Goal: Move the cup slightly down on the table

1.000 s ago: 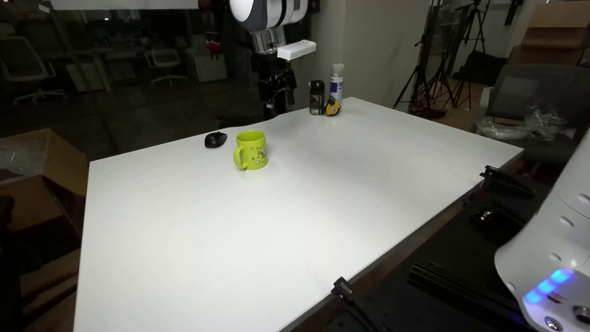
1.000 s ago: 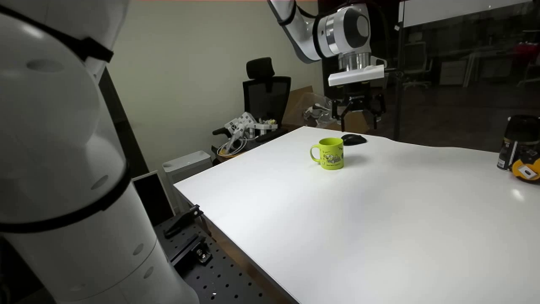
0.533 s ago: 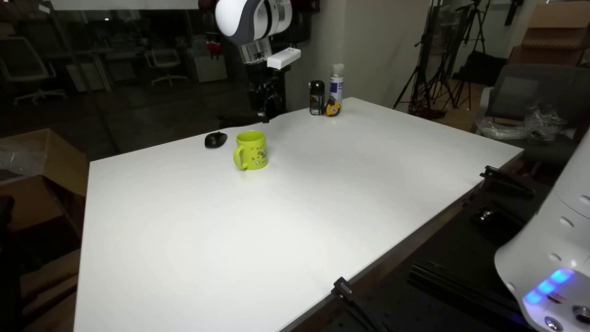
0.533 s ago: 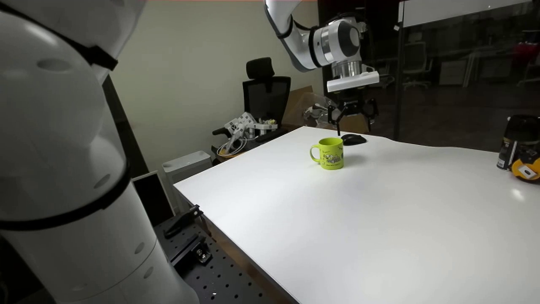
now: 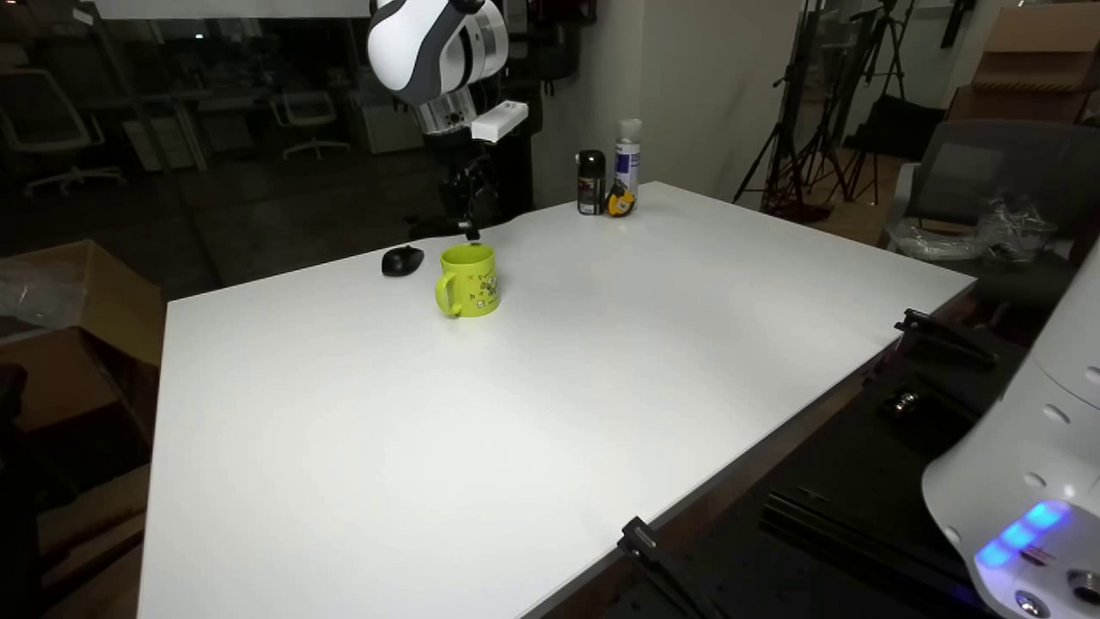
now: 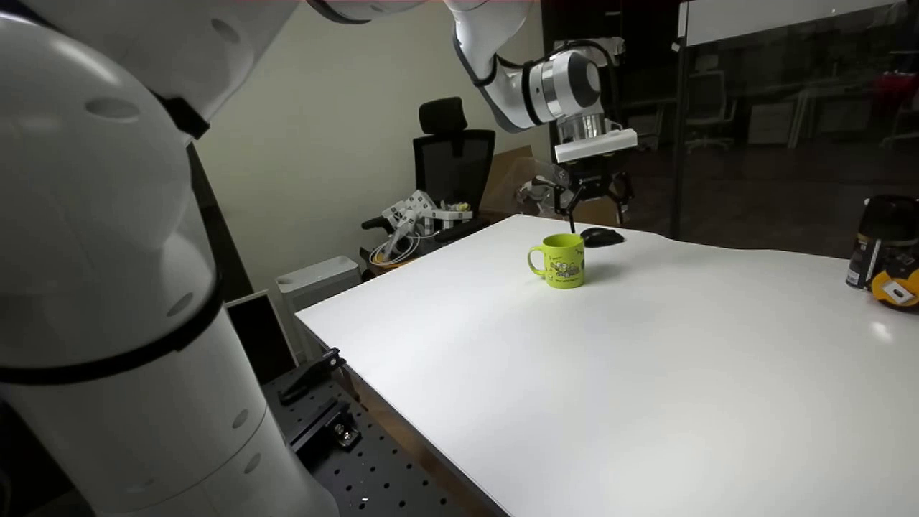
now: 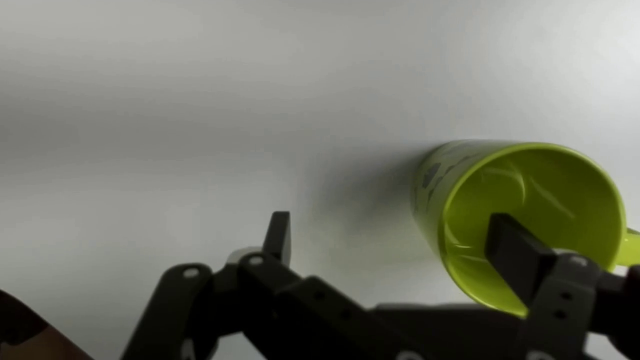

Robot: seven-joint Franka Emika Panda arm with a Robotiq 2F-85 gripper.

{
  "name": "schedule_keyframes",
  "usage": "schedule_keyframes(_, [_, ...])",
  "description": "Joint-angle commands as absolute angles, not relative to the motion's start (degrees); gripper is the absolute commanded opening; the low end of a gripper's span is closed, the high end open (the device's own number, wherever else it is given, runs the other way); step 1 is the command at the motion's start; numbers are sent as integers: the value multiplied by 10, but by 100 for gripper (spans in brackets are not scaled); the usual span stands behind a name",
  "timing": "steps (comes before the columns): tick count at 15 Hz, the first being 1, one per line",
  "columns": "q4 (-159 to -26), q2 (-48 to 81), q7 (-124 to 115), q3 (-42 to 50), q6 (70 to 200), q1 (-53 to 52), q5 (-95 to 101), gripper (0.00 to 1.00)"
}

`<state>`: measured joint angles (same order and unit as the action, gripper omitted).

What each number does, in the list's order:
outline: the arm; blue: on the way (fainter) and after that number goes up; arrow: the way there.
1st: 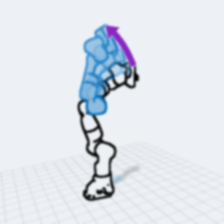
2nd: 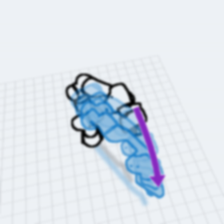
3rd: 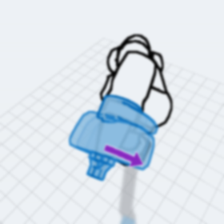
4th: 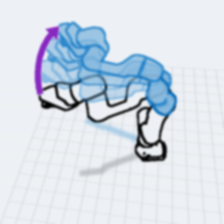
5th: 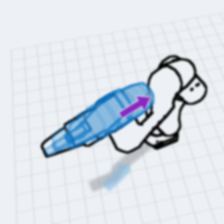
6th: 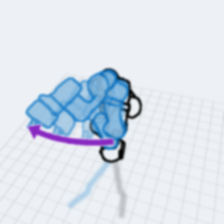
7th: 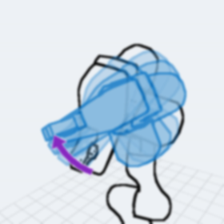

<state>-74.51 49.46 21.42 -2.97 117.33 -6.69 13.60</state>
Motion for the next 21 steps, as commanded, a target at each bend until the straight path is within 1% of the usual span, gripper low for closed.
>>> schedule_keyframes(1, [-742, 496, 213, -33, 1170, -64, 139, 100])
schedule_keyframes(7, [-708, 528, 118, -29, 1248, -65, 92, 100])
schedule_keyframes(10, [-701, 539, 97, -25, 1266, -69, 89, 100])
schedule_keyframes(15, [-738, 517, 71, -24, 1304, -89, 94, 100])
schedule_keyframes(18, [-766, 493, 28, -25, 1307, -105, 84, 100])
schedule_keyframes(19, [-731, 525, 68, -29, 1300, -95, 90, 100])
schedule_keyframes(21, [-736, 518, 50, -29, 1300, -104, 89, 100])
